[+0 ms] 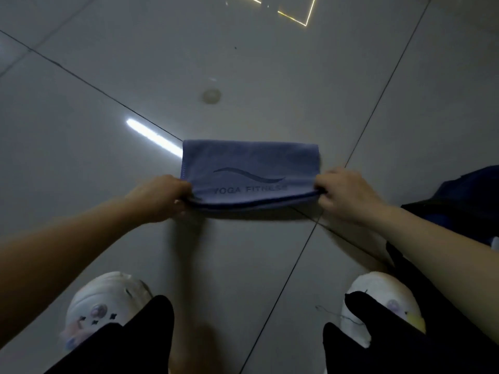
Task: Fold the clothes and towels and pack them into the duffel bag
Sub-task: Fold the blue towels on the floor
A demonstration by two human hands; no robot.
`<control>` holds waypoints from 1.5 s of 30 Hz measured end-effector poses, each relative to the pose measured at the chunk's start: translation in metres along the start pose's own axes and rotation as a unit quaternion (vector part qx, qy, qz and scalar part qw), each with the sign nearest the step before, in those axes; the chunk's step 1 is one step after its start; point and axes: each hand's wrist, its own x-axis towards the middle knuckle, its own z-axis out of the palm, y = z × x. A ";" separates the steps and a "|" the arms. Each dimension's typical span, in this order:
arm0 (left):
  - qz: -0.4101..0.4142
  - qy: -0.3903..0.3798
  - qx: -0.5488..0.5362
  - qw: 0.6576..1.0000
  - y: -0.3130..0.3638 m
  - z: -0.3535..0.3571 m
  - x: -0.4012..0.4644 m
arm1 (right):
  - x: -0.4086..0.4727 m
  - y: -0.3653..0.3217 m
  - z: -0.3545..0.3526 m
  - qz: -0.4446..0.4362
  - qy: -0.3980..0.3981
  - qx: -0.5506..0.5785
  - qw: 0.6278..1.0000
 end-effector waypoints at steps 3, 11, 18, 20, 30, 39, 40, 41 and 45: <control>-0.091 -0.054 -0.230 0.968 -0.009 -0.020 0.002 | -0.003 0.014 -0.025 0.144 -0.053 0.176 0.972; -0.082 -0.232 -0.533 0.809 -0.013 -0.088 -0.028 | -0.015 0.016 -0.085 0.218 -0.124 0.421 0.872; -0.164 -0.208 -0.506 0.821 -0.004 -0.054 -0.019 | -0.007 0.010 -0.071 0.285 -0.146 0.390 0.863; -0.214 -0.117 -0.417 0.875 0.004 -0.027 -0.003 | 0.004 0.014 -0.041 0.306 -0.098 0.273 0.907; 0.237 0.059 0.110 0.964 0.078 0.074 -0.018 | 0.000 -0.052 0.019 -0.034 -0.224 -0.074 0.971; 0.247 0.016 0.156 0.956 0.072 0.081 -0.033 | -0.035 -0.048 0.035 -0.031 -0.228 -0.158 0.960; 0.257 0.023 0.150 0.954 0.074 0.078 -0.032 | -0.037 -0.045 0.036 -0.015 -0.225 -0.151 0.963; 0.262 0.028 0.139 0.954 0.074 0.075 -0.030 | -0.038 -0.043 0.037 0.000 -0.219 -0.141 0.965; 0.218 0.010 0.120 0.969 0.073 0.066 -0.016 | -0.035 -0.031 0.036 -0.002 -0.242 -0.090 0.966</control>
